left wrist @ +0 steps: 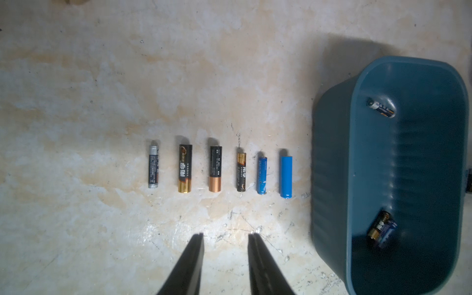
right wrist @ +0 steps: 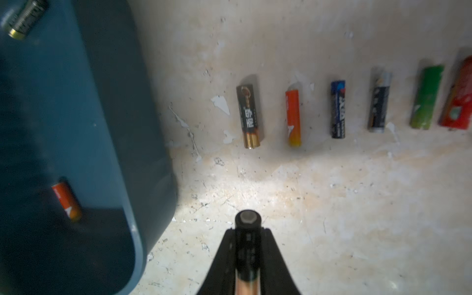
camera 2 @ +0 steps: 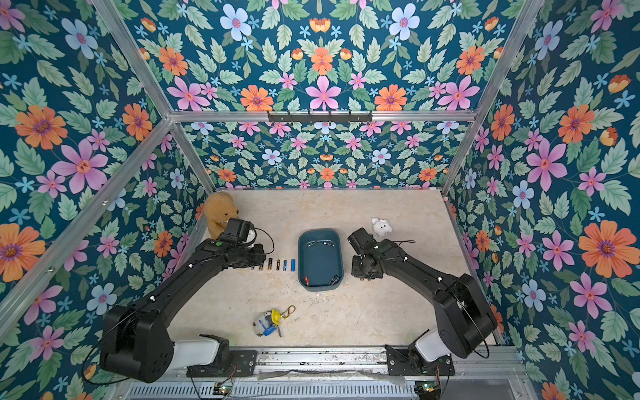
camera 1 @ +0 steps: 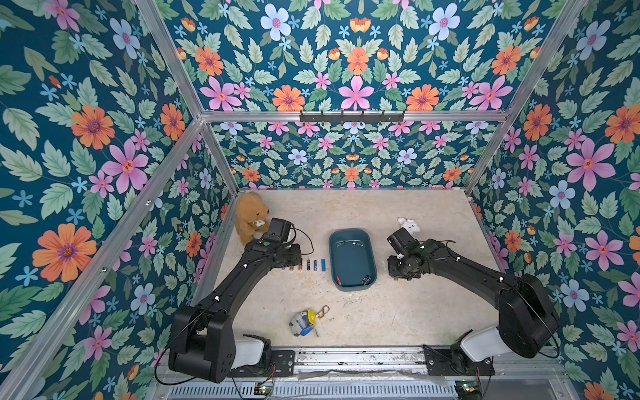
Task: Take the batteries out of the storage box
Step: Place the battery at the center of the board.
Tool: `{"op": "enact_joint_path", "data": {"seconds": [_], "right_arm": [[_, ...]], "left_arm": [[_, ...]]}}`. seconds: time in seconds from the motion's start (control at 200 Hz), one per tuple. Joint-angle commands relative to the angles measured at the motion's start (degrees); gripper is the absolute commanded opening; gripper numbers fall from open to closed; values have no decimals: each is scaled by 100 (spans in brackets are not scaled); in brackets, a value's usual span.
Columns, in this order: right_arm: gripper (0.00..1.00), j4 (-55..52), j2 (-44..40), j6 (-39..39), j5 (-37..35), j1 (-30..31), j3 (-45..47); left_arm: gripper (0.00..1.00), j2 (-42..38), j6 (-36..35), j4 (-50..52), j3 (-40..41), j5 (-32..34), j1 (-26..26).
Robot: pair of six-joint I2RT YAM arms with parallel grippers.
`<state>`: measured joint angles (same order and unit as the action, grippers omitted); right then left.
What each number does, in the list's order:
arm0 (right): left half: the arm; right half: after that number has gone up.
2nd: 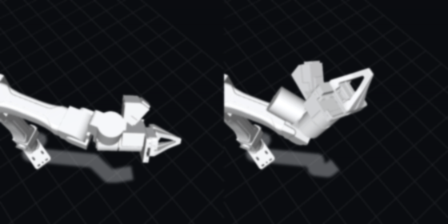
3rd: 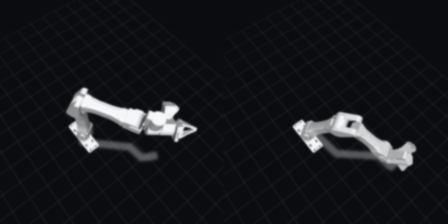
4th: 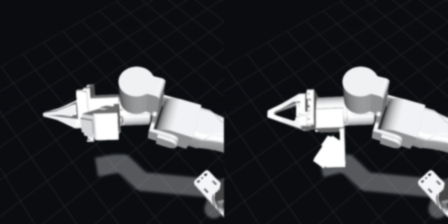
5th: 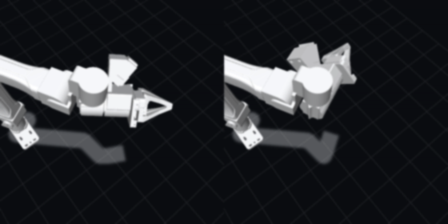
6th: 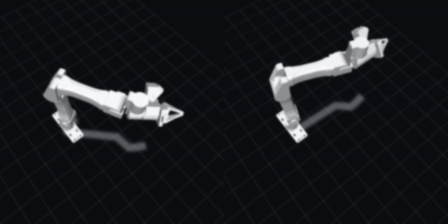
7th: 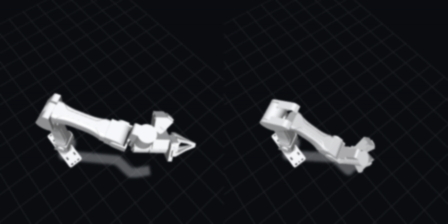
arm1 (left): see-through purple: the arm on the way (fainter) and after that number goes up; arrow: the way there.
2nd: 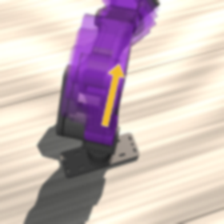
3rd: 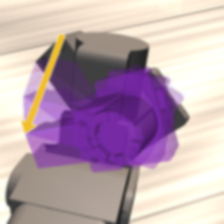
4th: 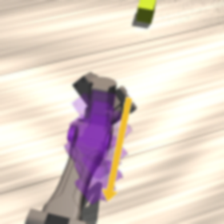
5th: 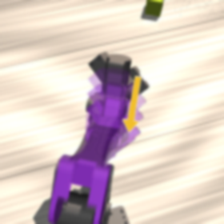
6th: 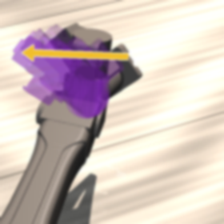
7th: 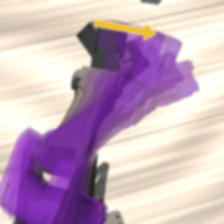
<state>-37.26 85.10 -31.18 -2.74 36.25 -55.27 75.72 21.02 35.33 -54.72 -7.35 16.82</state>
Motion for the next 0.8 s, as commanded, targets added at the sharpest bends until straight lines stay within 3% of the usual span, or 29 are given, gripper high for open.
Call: {"op": "enact_joint_path", "data": {"seconds": [0.0, 0.24, 0.795], "right_arm": [[15, 428, -77, -152, 205, -4, 289], [15, 744, 15, -160, 486, 15, 827], [16, 897, 266, 156, 533, 30, 1008]], "left_arm": [[36, 13, 69, 105, -56, 85, 36], [36, 95, 123, 96, -82, 145, 154], [36, 223, 219, 26, -110, 256, 353]]}}
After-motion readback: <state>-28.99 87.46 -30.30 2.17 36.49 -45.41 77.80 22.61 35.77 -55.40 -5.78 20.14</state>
